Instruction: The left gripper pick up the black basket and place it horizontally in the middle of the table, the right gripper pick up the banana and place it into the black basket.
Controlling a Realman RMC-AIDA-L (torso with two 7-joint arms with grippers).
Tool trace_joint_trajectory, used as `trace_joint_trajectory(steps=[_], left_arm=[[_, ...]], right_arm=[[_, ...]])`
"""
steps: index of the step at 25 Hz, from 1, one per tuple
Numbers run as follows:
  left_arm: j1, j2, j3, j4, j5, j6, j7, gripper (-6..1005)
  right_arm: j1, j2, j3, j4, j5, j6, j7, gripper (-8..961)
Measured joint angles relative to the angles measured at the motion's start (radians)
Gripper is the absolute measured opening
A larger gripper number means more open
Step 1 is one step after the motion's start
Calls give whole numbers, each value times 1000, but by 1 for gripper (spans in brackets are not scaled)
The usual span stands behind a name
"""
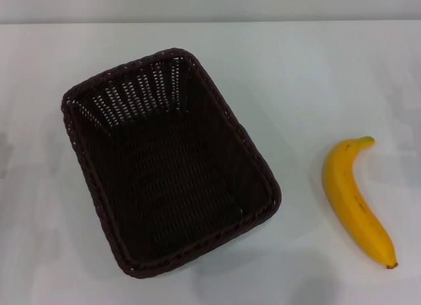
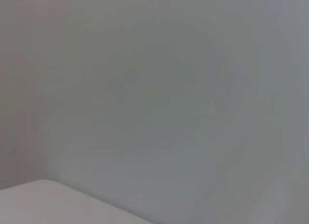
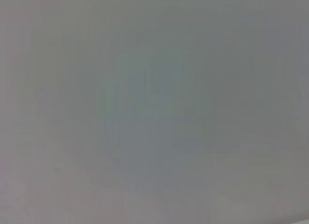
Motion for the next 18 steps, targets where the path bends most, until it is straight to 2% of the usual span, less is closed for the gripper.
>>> trace_joint_trajectory(steps=[13,18], left_arm=[[38,-3,0,-17,0,-48,-11,882],[40,3,-1,-14,-4,-60,-106,881]], right_arm=[[16,0,7,-6,0,3,1,843],[28,-1,5,-6,0,-1,1,842]])
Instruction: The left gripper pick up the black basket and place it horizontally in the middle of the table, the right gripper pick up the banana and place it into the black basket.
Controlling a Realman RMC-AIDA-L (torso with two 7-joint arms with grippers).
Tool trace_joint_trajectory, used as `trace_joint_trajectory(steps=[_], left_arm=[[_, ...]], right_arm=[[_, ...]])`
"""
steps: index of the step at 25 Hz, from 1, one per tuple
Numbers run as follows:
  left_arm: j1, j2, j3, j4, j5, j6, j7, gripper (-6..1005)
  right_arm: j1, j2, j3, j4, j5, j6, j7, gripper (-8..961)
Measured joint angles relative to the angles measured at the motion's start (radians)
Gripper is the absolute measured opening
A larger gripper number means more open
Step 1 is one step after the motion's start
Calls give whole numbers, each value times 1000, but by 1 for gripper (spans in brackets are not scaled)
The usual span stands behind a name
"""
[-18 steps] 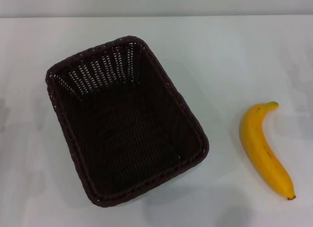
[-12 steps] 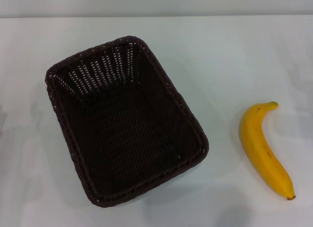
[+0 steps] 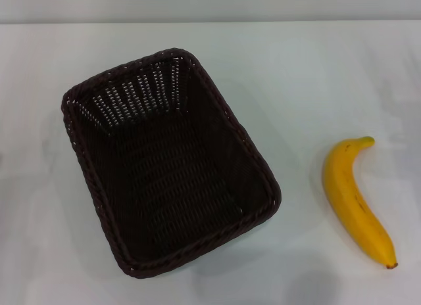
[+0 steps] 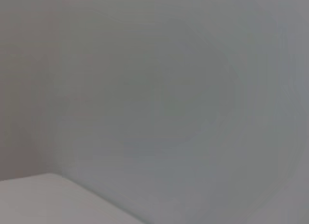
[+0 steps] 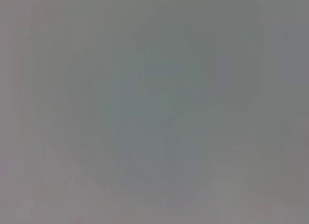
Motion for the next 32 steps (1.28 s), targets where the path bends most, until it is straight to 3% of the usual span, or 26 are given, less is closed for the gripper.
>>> trace_joint_trajectory(steps=[4,8,10,14,15,16,17,21,23,24,25,28,32], left_arm=[[0,12,8,107,41,44,-171,880],[-11,38,9,305,222,195,-455,880],[-38,70,9,373,361,246,-615,879],[-139,167,10,432,652,264,-926,879],[-139,167,10,432,652,264,-926,878],[-171,191,10,446,737,253,-998,878],[-239,233,11,494,917,218,-1121,878],[-355,276,10,579,1204,142,-1299,877],[-431,294,10,608,1338,102,-1355,877],[-431,294,10,608,1338,102,-1355,877],[-494,301,11,625,1446,73,-1373,877],[-569,302,23,634,1559,44,-1371,876],[-628,302,134,657,1633,7,-1333,875]], right_arm=[[2,0,-5,1,0,2,0,842],[1,1,-5,5,0,4,0,842],[0,1,-5,5,0,5,0,842],[1,1,-5,8,0,6,0,842],[2,1,-6,8,0,6,0,842],[3,1,-5,8,0,6,0,842],[4,1,-6,9,0,6,0,842],[15,1,-7,9,-2,6,0,842],[16,1,-7,9,-2,6,0,842],[17,1,-7,9,-3,6,0,842],[17,1,-7,9,-3,6,0,842],[21,1,-8,16,-3,6,1,842],[36,1,-10,27,-7,6,22,842]])
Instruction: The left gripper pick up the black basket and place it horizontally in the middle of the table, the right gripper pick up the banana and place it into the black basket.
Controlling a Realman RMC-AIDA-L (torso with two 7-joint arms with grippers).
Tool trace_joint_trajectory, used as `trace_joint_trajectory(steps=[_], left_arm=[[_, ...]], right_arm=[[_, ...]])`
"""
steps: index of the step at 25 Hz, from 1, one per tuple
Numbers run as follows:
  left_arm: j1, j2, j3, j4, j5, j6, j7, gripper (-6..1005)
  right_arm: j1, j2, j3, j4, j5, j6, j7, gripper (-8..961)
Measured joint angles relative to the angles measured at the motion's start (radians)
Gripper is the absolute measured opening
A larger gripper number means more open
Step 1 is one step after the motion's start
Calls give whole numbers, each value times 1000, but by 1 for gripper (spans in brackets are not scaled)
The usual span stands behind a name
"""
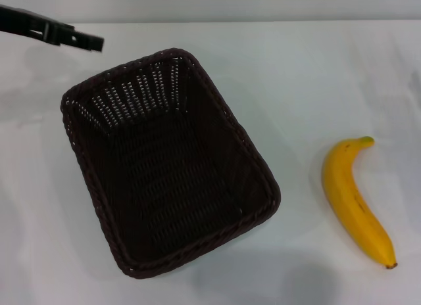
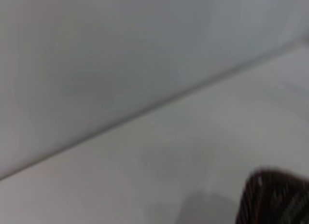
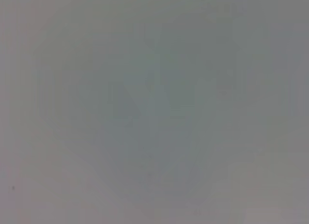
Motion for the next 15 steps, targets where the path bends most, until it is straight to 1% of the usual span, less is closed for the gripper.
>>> trace_joint_trajectory(steps=[1,3,5,8,13,15], left_arm=[[-3,-4,39,14,9,-2,9,875],[-9,-15,83,29,30,5,12,875],[-24,-31,100,32,63,27,21,874],[-36,-50,104,30,82,48,59,874],[-33,-92,106,25,93,73,151,865],[-31,-102,107,19,99,82,164,858]], right_arm=[[3,0,0,1,-4,0,4,842],[4,0,0,1,-16,0,15,841],[2,0,1,1,-21,1,27,841],[-4,0,5,2,-21,3,34,841],[-5,0,10,9,-21,3,34,841],[-5,0,11,9,-21,4,34,841]])
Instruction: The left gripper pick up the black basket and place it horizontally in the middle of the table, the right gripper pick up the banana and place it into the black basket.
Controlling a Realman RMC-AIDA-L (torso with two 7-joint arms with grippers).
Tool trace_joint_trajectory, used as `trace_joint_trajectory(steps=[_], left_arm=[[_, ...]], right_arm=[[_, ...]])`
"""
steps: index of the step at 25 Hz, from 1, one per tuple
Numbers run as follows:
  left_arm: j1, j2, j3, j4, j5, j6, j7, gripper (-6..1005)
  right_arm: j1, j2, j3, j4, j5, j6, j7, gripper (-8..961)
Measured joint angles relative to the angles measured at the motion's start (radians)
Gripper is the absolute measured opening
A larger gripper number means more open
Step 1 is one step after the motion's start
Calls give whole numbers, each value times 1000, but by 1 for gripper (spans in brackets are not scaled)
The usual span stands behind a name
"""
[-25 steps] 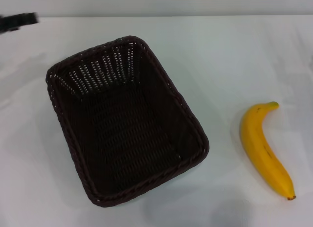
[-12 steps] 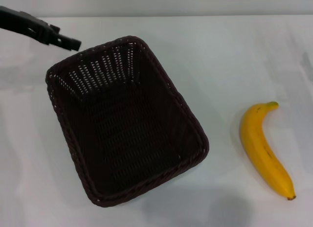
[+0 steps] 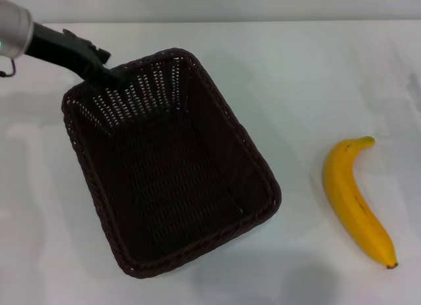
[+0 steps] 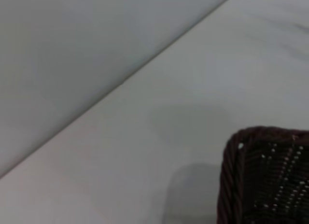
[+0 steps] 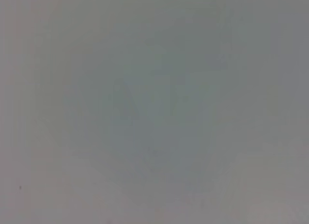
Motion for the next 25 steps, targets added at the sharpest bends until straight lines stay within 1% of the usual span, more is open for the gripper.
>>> trace_joint_trajectory(steps=[1,4,11,17,22,25], left_arm=[[1,-7,0,-6,6,8,4,855],[2,-17,1,-28,29,42,4,794],[10,-28,1,-53,48,83,17,653],[11,-37,-4,-46,43,113,19,618],[4,-38,-1,-52,43,113,17,500],[5,-37,-3,-50,43,106,1,324]], right_arm=[[0,0,1,0,0,0,0,841],[0,0,1,0,0,1,0,841],[2,0,1,-3,0,1,0,841],[5,0,1,-3,0,1,0,841],[1,0,1,-2,0,0,0,841],[0,0,1,-3,0,0,0,840]])
